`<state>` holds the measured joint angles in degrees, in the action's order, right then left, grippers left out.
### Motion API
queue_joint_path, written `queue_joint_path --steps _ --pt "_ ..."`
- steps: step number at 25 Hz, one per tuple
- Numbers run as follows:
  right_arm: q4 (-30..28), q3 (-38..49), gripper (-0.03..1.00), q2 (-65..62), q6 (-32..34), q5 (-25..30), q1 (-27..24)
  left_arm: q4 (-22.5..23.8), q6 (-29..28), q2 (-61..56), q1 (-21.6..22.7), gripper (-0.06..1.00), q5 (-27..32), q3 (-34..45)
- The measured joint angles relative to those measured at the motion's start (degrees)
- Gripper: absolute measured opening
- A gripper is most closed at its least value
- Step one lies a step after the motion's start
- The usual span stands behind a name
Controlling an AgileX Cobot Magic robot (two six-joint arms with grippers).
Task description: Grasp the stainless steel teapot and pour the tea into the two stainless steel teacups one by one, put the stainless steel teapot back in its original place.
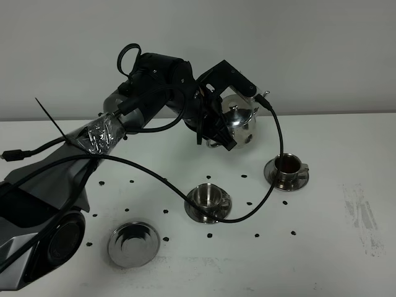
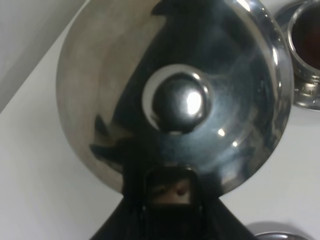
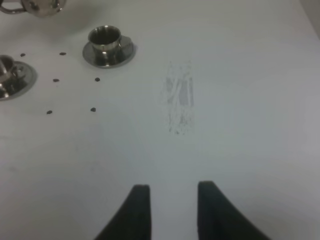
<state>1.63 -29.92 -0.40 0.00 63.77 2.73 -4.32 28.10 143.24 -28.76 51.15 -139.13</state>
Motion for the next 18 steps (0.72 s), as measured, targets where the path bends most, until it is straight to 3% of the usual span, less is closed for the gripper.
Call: queue_joint_path --steps 18 --pt "0.0 0.0 0.23 0.0 0.0 0.0 0.0 0.4 1.0 -2.7 2.0 0.24 3.4 0.2"
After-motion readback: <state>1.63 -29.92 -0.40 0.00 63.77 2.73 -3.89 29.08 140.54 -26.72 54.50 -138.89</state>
